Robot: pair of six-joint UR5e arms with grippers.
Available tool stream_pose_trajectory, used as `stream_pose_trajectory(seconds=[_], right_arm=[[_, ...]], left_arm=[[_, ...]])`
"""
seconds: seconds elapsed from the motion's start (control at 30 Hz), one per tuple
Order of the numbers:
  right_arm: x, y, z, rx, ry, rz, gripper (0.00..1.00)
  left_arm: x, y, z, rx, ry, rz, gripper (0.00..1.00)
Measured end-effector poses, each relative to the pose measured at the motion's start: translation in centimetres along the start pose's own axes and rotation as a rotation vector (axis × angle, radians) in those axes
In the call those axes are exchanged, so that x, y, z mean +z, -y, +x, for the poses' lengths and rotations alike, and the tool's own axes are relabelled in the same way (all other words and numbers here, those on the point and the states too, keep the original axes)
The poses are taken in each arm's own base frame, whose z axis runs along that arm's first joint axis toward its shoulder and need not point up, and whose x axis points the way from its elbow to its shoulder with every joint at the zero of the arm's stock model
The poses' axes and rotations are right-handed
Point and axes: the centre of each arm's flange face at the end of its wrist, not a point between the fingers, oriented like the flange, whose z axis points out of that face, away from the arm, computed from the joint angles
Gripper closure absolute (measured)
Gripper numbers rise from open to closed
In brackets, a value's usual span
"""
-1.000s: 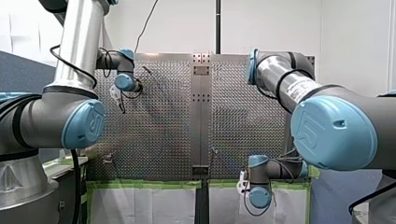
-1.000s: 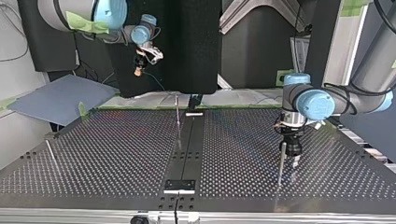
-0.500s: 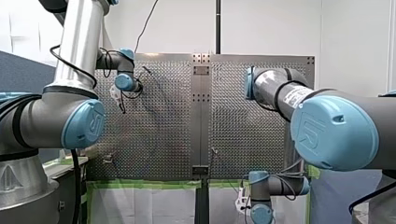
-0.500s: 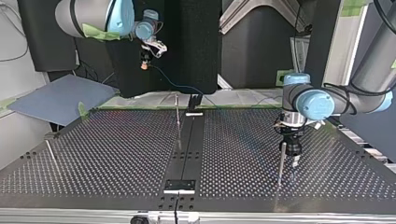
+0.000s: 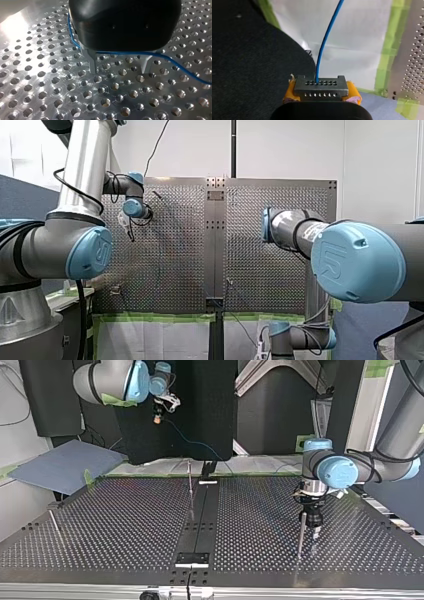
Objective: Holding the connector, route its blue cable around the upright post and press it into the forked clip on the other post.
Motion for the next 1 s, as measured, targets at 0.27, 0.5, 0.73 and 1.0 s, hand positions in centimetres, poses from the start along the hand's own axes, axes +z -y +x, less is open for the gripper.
stream_pose_trajectory(seconds=[0.27, 0.5, 0.73, 1.0], right_arm=[[-0.3, 0.6, 2.0, -0.001, -0.006, 0.01, 1.0], [-1.8, 0.8, 3.9, -0.013, 0.029, 0.024, 1.0], [-2.9, 0.8, 6.3, -0.021, 0.059, 0.02, 1.0], [-3.9, 0.4, 8.9, -0.022, 0.078, 0.028, 1.0]], left_arm=[[0.0, 0.0, 0.0, 0.0, 0.001, -0.001, 0.15], [0.0, 0.0, 0.0, 0.0, 0.0, 0.0, 0.15], [0.0, 0.0, 0.0, -0.001, -0.003, -0.001, 0.15], [0.0, 0.0, 0.0, -0.003, -0.004, 0.0, 0.15]])
